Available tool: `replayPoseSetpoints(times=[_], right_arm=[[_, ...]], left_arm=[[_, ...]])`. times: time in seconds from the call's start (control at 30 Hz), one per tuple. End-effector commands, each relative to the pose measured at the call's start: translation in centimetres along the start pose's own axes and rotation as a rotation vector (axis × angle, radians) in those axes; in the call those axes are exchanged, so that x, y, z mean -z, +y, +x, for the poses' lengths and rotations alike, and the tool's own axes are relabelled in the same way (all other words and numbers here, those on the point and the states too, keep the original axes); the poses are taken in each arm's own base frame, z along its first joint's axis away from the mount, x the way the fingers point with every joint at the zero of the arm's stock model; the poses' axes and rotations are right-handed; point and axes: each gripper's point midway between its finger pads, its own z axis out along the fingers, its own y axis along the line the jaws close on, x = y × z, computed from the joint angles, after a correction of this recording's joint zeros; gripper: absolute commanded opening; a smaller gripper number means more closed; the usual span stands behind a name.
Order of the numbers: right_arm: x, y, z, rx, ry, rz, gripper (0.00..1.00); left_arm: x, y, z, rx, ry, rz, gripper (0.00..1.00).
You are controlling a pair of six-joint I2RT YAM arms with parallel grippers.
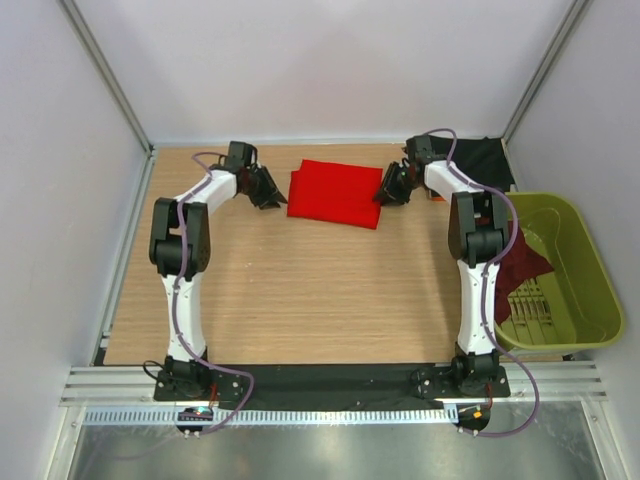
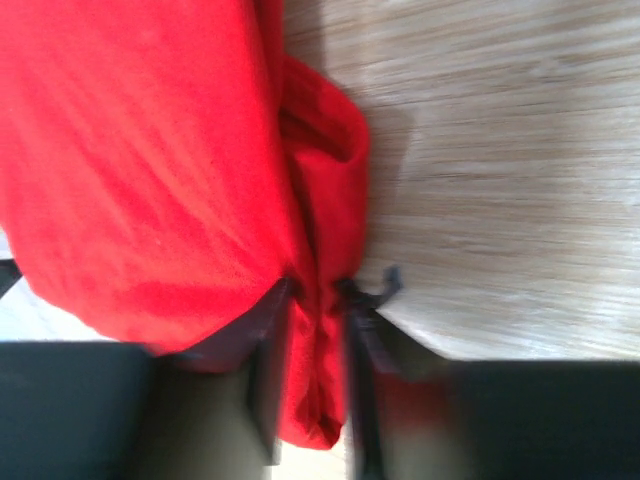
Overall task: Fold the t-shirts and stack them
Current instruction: Fold the tshirt
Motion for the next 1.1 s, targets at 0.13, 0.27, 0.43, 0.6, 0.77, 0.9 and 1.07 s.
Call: replayPoseSetpoints(times=[0.13, 0.27, 0.43, 0.6, 0.77, 0.9, 1.07], right_arm=[[3.4, 2.2, -2.6, 0.043, -0.092, -0.038, 0.51], [2.8, 2.2, -3.1, 0.029, -0.086, -0.051, 0.53], [1.9, 1.8, -1.7, 0.013, -0.026, -0.059, 0.54], [4.8, 2.1, -0.4, 0.036, -0.013, -0.05, 0.54], [6.0, 3.1, 1.4, 0.055, 0.016, -0.085, 0.52], [6.3, 3.5, 2.5, 0.066, 0.045, -0.108, 0.51], [6.4, 3.8, 3.3, 0.081, 0.064, -0.113, 0.5]], left_arm=[[0.9, -3.2, 1.0, -0.04, 0.037, 0.095, 0.31], [-0.1, -2.8, 2.6, -0.071, 0.092, 0.082, 0.31], [-1.1, -0.8, 3.2, -0.091, 0.131, 0.003, 0.3], [-1.4, 0.2, 3.7, -0.119, 0.153, -0.036, 0.24], [-0.7, -0.3, 3.3, -0.137, 0.14, -0.026, 0.22], [0.2, -1.1, 2.8, -0.151, 0.125, -0.02, 0.27], [1.6, -1.8, 2.0, -0.183, 0.095, -0.019, 0.34]])
